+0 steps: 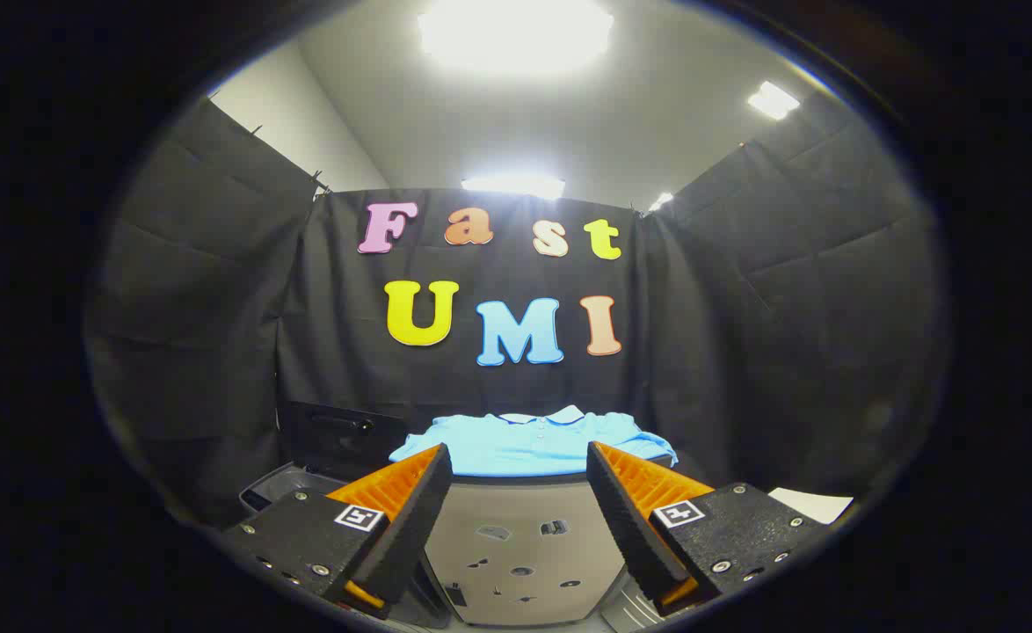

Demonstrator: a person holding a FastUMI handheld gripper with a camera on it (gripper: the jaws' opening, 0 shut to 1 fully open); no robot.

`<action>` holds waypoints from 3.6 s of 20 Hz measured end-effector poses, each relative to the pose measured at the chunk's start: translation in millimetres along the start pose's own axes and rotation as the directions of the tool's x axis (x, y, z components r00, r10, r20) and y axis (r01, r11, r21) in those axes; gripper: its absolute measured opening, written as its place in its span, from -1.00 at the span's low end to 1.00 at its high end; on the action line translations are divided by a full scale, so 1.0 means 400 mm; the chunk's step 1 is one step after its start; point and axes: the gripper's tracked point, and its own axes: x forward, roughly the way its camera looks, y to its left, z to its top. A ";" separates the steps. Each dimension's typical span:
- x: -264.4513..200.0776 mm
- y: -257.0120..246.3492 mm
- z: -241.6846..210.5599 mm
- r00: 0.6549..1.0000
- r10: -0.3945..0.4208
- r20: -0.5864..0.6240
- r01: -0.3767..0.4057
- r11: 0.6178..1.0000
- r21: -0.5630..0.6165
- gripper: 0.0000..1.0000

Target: Put the clothes into the washing machine and then close the washing machine lid.

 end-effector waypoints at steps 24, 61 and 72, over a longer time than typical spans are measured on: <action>0.037 -0.044 0.030 0.999 0.009 -0.033 -0.008 1.000 0.029 0.91; 0.762 -0.120 -0.216 0.873 0.011 -0.488 -0.025 0.999 -0.022 0.92; 0.838 -0.118 -0.323 0.768 0.054 -0.638 -0.046 0.999 0.028 0.93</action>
